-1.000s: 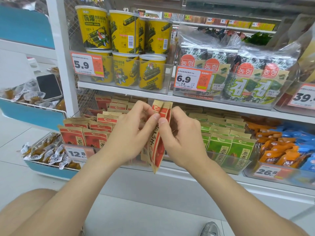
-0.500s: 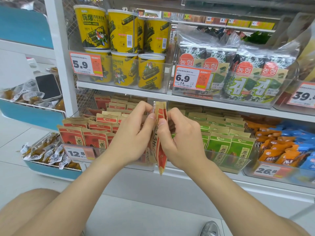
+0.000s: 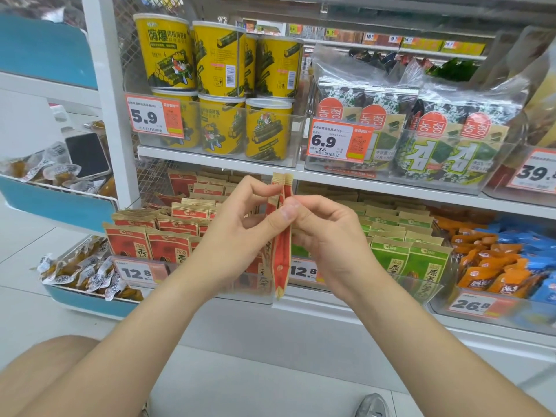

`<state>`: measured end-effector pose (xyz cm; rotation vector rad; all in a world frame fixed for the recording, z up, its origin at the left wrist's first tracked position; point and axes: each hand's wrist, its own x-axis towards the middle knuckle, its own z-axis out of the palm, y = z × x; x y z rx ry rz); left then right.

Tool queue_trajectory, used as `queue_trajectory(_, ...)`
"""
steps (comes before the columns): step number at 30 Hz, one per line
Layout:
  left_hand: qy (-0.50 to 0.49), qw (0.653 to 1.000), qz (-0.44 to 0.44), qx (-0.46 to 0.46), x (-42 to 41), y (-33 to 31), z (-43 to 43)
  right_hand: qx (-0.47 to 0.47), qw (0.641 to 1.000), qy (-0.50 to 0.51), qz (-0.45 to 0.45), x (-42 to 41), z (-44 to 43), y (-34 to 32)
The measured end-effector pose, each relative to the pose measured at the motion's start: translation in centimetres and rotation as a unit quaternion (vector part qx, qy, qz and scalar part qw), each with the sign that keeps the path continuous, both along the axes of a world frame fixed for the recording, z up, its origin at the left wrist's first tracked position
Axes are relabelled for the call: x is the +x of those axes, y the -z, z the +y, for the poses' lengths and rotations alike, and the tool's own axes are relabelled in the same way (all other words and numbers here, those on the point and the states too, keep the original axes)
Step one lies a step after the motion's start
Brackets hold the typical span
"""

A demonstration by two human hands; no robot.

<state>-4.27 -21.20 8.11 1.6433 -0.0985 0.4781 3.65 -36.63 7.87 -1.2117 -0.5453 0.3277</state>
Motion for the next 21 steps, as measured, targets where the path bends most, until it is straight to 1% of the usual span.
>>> queue_trajectory(2, 0.020, 0.999, 0.003, -0.050, 0.05, -0.03, -0.43, -0.009, 1.000, -0.005, 0.028, 0.01, 0.12, 0.10)
queue_trajectory(4, 0.033, 0.994, 0.016, -0.107, 0.27, 0.12, -0.65, -0.020, 0.999, 0.006, 0.033, 0.06, 0.35, 0.23)
queue_trajectory(6, 0.043, 0.983, 0.034, -0.178, 0.48, 0.27, -0.85, -0.030, 0.999, 0.016, 0.015, -0.03, 0.63, 0.23)
queue_trajectory(8, 0.048, 0.973, 0.045, -0.223, 0.66, 0.33, -0.99, -0.045, 0.999, 0.022, -0.008, -0.16, 0.83, 0.21)
queue_trajectory(11, 0.050, 0.969, 0.055, -0.234, 0.76, 0.48, -0.90, -0.060, 0.998, 0.021, -0.018, -0.15, 0.77, 0.12)
queue_trajectory(15, 0.051, 0.972, 0.064, -0.219, 0.73, 0.50, -0.69, -0.069, 0.997, 0.015, -0.032, -0.17, 0.63, -0.03)
queue_trajectory(18, 0.035, 0.975, 0.067, -0.209, 0.53, 0.18, -0.71, -0.075, 0.995, 0.031, -0.056, -0.31, 0.67, 0.05)
queue_trajectory(19, 0.022, 0.975, 0.061, -0.212, 0.51, 0.06, -0.76, -0.082, 0.993, 0.042, -0.080, -0.35, 0.65, 0.05)
queue_trajectory(21, -0.014, 0.970, 0.040, -0.238, 0.69, -0.18, -0.84, -0.127, 0.976, 0.064, -0.164, -0.28, 0.48, 0.12)
